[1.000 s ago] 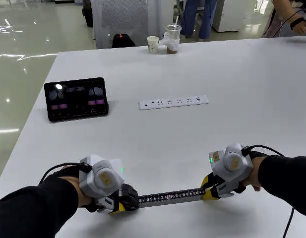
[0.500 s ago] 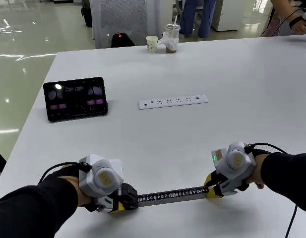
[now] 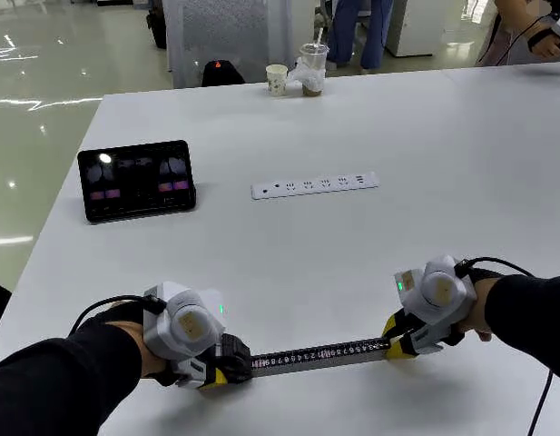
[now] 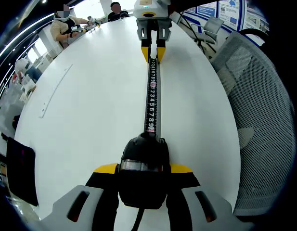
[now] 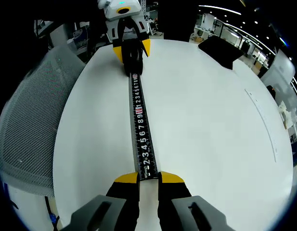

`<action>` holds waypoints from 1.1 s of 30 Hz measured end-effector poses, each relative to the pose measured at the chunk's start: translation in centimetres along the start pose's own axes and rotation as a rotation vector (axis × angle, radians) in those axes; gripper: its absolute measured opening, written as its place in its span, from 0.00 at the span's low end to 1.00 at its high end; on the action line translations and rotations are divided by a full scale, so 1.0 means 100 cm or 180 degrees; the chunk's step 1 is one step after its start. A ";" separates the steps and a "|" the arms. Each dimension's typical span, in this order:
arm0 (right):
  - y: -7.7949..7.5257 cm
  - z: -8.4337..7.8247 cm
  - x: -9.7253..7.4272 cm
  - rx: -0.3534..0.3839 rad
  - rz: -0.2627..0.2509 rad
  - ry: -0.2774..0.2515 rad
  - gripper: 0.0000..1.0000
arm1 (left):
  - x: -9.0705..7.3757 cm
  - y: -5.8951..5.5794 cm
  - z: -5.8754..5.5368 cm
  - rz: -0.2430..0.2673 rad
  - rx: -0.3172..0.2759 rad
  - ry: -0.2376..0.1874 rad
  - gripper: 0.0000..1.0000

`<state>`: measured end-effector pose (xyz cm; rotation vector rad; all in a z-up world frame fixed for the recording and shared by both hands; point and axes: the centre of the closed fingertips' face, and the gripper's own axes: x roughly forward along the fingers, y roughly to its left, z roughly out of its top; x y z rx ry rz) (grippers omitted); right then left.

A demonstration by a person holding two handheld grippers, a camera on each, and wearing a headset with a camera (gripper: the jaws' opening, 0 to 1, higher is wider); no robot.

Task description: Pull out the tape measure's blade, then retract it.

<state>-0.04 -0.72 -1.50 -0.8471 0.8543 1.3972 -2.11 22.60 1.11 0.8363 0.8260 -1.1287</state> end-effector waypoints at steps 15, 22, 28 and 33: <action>-0.002 -0.011 -0.006 0.0009 -0.0023 0.0048 0.11 | 0.000 0.000 0.000 -0.0002 -0.0004 -0.0001 0.32; -0.004 -0.017 -0.009 0.0030 -0.0042 0.0059 0.11 | 0.000 0.000 0.000 -0.0002 -0.0004 -0.0007 0.32; -0.004 -0.020 -0.010 0.0051 -0.0049 0.0066 0.11 | 0.000 0.000 0.000 0.0000 -0.0004 -0.0003 0.32; -0.004 -0.019 -0.010 0.0055 -0.0049 0.0075 0.11 | 0.000 0.000 0.000 0.0003 -0.0005 -0.0001 0.32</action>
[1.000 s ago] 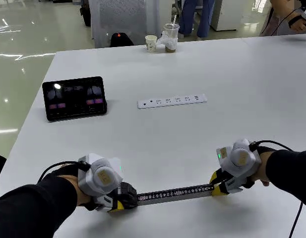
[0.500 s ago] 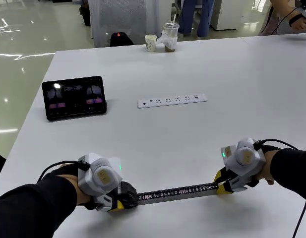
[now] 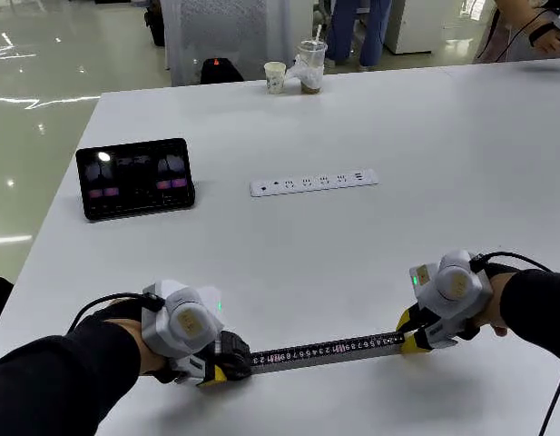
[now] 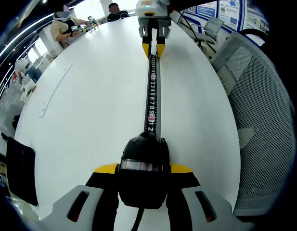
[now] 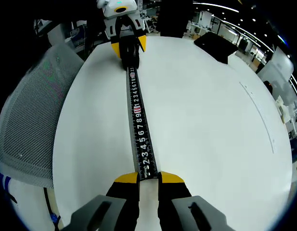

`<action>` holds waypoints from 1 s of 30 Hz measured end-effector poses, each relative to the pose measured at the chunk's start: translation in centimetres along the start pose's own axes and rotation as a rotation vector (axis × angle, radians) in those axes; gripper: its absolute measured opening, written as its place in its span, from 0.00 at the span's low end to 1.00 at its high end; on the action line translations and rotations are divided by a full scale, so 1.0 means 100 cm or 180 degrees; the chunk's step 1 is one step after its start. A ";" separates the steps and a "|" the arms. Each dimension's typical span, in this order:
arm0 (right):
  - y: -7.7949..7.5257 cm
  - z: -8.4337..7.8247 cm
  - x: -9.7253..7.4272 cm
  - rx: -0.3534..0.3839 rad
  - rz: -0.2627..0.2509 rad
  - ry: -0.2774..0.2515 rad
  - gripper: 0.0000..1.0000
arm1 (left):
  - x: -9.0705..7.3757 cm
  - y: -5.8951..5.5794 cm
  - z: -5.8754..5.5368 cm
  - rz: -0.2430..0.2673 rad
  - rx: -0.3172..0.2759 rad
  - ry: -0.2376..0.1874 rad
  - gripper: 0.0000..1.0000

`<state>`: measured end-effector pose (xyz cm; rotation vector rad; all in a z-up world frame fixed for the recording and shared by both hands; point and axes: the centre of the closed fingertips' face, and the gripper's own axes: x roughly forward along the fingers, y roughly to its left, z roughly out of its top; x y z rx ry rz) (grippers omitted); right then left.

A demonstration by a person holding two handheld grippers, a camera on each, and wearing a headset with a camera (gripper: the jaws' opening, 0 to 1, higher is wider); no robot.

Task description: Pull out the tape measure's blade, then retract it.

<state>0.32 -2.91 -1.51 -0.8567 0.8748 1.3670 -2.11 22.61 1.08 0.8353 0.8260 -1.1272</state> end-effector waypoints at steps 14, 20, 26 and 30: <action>0.000 0.000 0.001 0.0041 0.0006 0.0104 0.12 | -0.001 0.001 0.001 0.0007 0.0006 0.0004 0.33; 0.000 0.001 0.001 0.0074 0.0016 0.0157 0.12 | -0.001 0.001 0.001 0.0021 0.0064 -0.0009 0.33; 0.001 0.001 0.001 0.0085 0.0021 0.0206 0.13 | -0.003 0.001 0.001 0.0017 0.0070 0.0009 0.32; 0.001 0.001 0.001 0.0021 0.0005 0.0240 0.13 | -0.006 0.002 0.001 0.0031 0.0041 -0.0001 0.32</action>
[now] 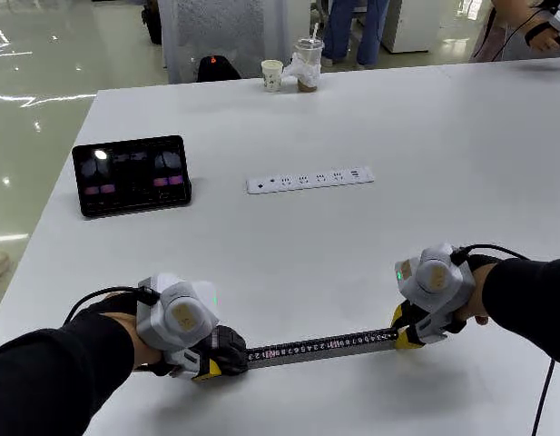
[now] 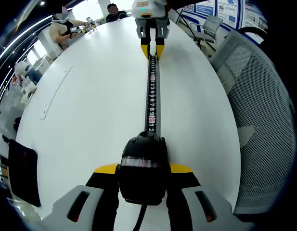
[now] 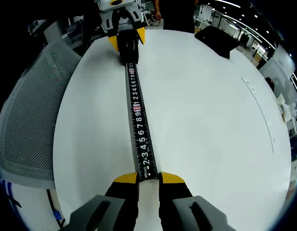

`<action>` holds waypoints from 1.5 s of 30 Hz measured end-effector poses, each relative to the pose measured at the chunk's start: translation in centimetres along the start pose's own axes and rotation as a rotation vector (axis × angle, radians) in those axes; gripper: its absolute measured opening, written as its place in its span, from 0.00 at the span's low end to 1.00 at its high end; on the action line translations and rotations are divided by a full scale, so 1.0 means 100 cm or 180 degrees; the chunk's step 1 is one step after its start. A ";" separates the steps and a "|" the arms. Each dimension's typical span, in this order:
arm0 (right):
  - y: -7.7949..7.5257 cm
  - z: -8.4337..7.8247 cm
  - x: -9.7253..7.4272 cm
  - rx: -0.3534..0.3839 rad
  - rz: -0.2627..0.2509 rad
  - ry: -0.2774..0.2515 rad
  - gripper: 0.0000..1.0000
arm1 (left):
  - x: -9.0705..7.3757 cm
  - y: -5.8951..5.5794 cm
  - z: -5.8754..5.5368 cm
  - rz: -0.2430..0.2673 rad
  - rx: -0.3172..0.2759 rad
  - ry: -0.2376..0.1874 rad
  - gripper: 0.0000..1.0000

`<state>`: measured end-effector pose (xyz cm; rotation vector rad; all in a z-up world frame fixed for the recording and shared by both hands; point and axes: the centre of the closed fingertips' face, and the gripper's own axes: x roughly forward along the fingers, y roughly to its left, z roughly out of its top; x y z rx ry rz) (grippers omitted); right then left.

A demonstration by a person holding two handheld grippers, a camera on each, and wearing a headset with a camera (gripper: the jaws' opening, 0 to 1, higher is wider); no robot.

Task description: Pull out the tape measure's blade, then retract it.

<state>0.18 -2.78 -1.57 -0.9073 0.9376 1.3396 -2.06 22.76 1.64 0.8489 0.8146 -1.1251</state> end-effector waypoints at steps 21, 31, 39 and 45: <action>-0.001 0.007 -0.009 -0.0331 -0.0093 0.0059 0.13 | -0.030 0.012 0.001 0.0080 -0.0153 -0.0026 0.38; 0.000 0.014 -0.012 -0.0187 -0.0196 -0.0060 0.21 | -0.041 0.019 -0.012 0.0203 -0.0607 -0.0118 0.44; -0.002 0.021 -0.021 0.0258 -0.0389 -0.0333 0.22 | -0.051 0.022 -0.015 0.0319 -0.1026 -0.0302 0.52; -0.002 0.020 -0.026 0.0601 -0.0539 -0.0525 0.32 | -0.057 0.024 -0.020 0.0458 -0.1361 -0.0512 0.58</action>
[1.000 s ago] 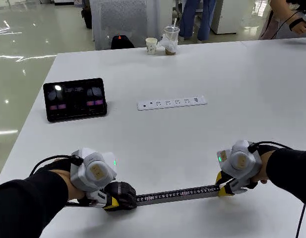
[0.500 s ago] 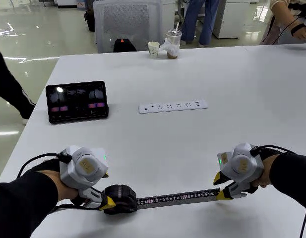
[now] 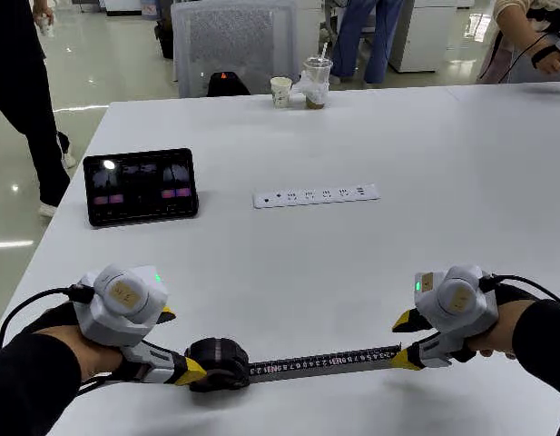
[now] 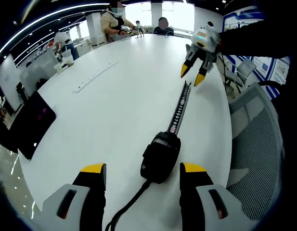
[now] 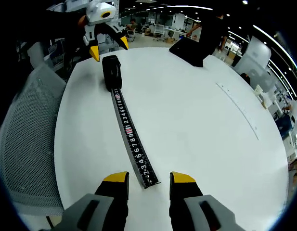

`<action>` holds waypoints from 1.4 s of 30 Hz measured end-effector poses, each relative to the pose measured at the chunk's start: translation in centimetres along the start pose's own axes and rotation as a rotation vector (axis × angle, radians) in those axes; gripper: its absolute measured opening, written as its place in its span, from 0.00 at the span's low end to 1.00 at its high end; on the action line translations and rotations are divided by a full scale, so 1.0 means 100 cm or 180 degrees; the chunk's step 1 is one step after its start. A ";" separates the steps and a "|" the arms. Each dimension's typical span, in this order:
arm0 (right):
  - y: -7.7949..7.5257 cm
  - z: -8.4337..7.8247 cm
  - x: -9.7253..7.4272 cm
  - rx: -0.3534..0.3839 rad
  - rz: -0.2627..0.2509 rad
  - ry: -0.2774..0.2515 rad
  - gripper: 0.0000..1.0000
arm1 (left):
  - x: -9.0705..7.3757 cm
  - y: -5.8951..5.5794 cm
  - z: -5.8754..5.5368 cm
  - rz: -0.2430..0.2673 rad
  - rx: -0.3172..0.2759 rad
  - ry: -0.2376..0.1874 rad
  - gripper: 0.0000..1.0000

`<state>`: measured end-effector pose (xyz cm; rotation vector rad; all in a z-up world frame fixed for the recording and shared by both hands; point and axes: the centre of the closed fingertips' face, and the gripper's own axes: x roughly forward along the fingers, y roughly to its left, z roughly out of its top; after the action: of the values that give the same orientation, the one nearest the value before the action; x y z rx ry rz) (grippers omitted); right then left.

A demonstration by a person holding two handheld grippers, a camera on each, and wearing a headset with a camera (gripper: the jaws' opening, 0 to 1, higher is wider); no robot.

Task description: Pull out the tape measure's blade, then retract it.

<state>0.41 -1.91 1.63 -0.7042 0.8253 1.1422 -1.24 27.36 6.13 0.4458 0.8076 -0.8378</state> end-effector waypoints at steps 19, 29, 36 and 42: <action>0.005 -0.002 -0.033 0.0766 -0.0620 -0.0625 0.41 | -0.033 0.011 -0.030 0.0405 -0.0780 -0.0577 0.78; 0.022 -0.021 -0.045 0.0876 -0.0689 -0.0633 0.46 | -0.041 -0.004 -0.050 0.0518 -0.0871 -0.0580 0.81; 0.026 -0.041 -0.052 0.1031 -0.0732 -0.0630 0.52 | -0.049 -0.010 -0.067 0.0548 -0.0861 -0.0563 0.86; 0.034 -0.052 -0.056 0.1044 -0.0726 -0.0609 0.60 | -0.059 -0.015 -0.074 0.0573 -0.0845 -0.0588 0.91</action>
<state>-5.02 -8.03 3.37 -0.3976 0.7268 0.8289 -8.15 34.02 5.97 0.1987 0.6843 -0.5849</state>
